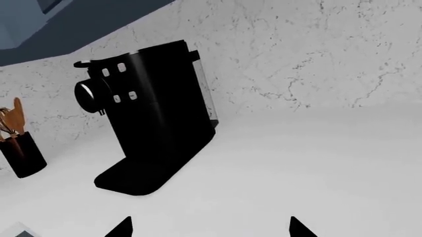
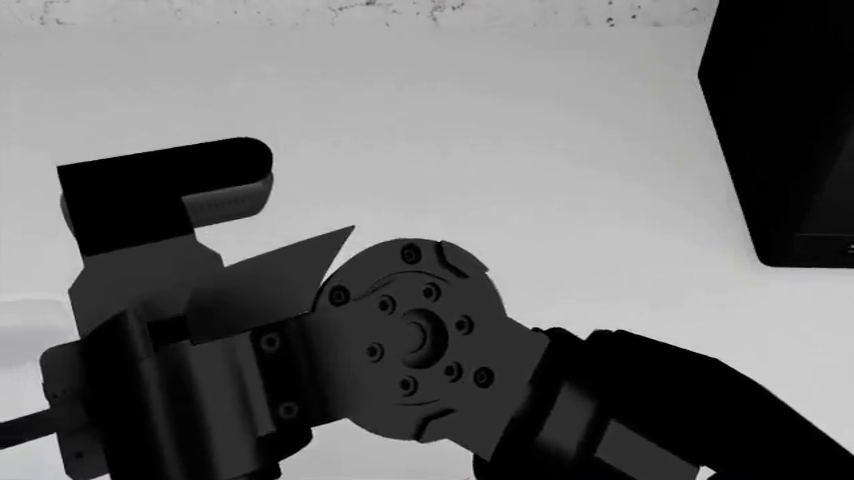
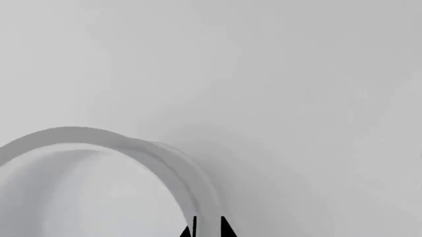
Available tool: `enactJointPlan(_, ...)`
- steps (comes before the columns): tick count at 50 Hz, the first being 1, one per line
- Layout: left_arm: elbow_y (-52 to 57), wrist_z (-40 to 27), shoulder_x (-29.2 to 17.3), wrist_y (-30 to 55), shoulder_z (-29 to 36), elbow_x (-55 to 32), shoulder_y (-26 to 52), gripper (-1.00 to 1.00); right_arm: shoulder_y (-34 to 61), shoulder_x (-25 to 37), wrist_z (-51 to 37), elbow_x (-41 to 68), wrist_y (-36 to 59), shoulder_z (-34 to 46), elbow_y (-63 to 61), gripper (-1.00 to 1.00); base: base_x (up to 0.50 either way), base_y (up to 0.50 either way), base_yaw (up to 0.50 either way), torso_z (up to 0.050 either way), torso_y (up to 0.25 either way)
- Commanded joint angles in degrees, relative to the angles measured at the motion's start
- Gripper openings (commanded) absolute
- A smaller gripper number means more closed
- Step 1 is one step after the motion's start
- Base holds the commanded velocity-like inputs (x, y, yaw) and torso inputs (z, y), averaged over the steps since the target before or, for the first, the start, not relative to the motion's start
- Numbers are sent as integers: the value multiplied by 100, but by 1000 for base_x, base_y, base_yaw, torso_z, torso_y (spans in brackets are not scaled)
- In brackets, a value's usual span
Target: Stack the bowls from largest to smallest.
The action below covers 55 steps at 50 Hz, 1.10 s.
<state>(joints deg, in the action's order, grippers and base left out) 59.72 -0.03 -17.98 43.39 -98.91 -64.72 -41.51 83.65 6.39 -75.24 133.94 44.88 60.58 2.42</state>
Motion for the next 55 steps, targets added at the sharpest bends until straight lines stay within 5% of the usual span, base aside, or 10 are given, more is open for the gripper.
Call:
enactJointPlan(1, 28, 548, 458, -424, 166, 364, -349, 100, -63, -89, 146, 52, -206, -6, -147, -100, 0, 0, 3, 0, 0)
enactJointPlan(2, 27, -311, -401, 435, -694, -495, 511, 100, -40, -82, 154, 60, -208, -15, -140, -100, 0, 0, 0, 0, 0)
enactJointPlan(3, 28, 535, 436, -417, 166, 356, -349, 100, 24, -71, 160, 112, -180, -32, -126, 100, 0, 3, 3, 0, 0)
enactJointPlan(17, 27, -449, -559, 481, -598, -518, 511, 100, 559, 271, 586, -312, -191, -543, -367, 100, 0, 0, 0, 0, 0)
enactJointPlan(22, 28, 518, 438, -489, 216, 423, -349, 100, 716, 1064, 1177, -1275, 183, -801, -749, 100, 0, 0, 0, 0, 0)
enactJointPlan(29, 27, -899, -981, 577, -335, -559, 511, 100, 505, 1975, 1336, -1239, 245, -1131, -1328, 100, 0, 0, 0, 0, 0)
enactJointPlan(35, 27, -943, -973, 562, -179, -412, 511, 100, 536, 3026, 1965, -1354, 900, -1429, -1949, 100, 0, 0, 0, 0, 0)
enactJointPlan(37, 28, 112, 118, -507, 986, 859, -349, 100, 587, 3290, 2257, -1465, 1172, -1444, -1811, 100, 0, 0, 0, 0, 0)
enactJointPlan(50, 27, -1096, -1091, 451, 325, -244, 511, 100, -430, 5176, 4359, -2475, 1880, -1839, -2197, 100, 0, 0, 0, 0, 0)
enactJointPlan(55, 28, -196, -242, -308, 981, 552, -349, 100, -963, 5802, 4798, -2728, 1929, -1836, -2691, 100, 0, 0, 0, 0, 0)
